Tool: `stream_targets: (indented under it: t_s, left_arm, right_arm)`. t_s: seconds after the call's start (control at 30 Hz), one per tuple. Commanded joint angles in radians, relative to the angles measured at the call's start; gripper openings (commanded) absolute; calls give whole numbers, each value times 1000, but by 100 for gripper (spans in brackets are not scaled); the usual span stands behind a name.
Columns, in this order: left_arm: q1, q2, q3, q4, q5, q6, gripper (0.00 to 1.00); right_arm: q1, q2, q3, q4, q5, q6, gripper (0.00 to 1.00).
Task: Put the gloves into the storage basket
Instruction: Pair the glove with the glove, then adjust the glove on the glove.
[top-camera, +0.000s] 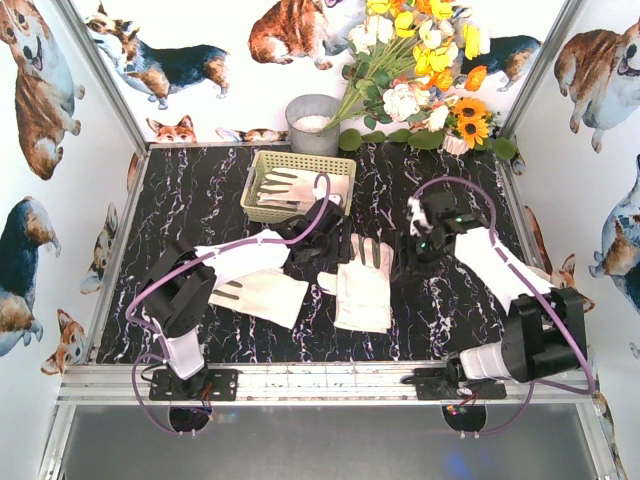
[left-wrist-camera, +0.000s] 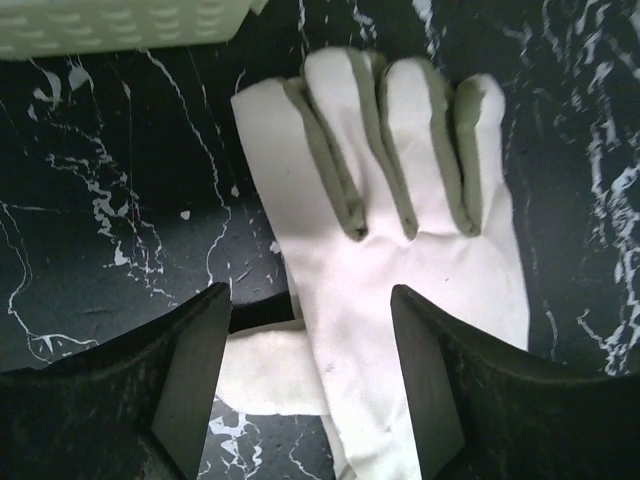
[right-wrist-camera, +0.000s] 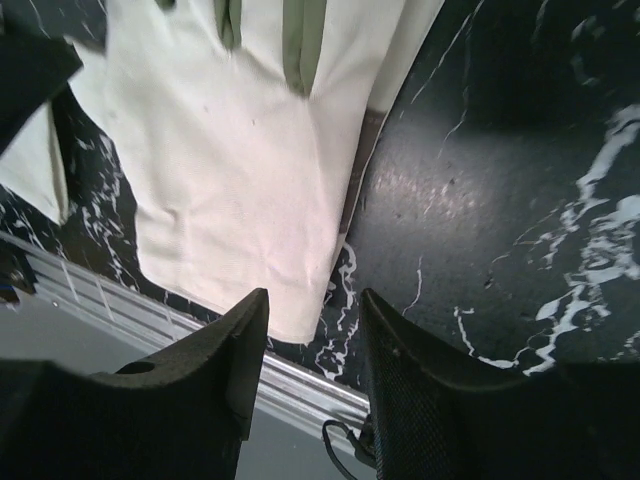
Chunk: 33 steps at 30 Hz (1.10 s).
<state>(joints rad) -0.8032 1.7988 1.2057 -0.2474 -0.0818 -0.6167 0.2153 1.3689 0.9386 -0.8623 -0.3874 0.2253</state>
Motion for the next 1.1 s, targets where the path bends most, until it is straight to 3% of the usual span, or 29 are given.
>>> stream_targets:
  t_s: [0.0,0.2,0.47,0.63,0.87,1.07]
  left_arm:
    - [13,-18,38,22,-33,-35,59]
    - [51,61,94,61,11,-65,51]
    - [59,157,143,40,58,-44,46]
    - [59,179,142,50,74,-51,42]
    - [59,223,162,61,113,-47,29]
    - [59,243,169,78,132,-43,26]
  right_arm:
    - [-46,-1,90,-6,-13,-24,43]
    - [-60,131,153,50,-73,22,46]
    - [-61,218,135,128,-108,48,41]
    - [-62,271,110,153,-123,37,33]
    - [-60,316,79,168,-130,25,25]
    - [-60,368,61,181,-142,27,17]
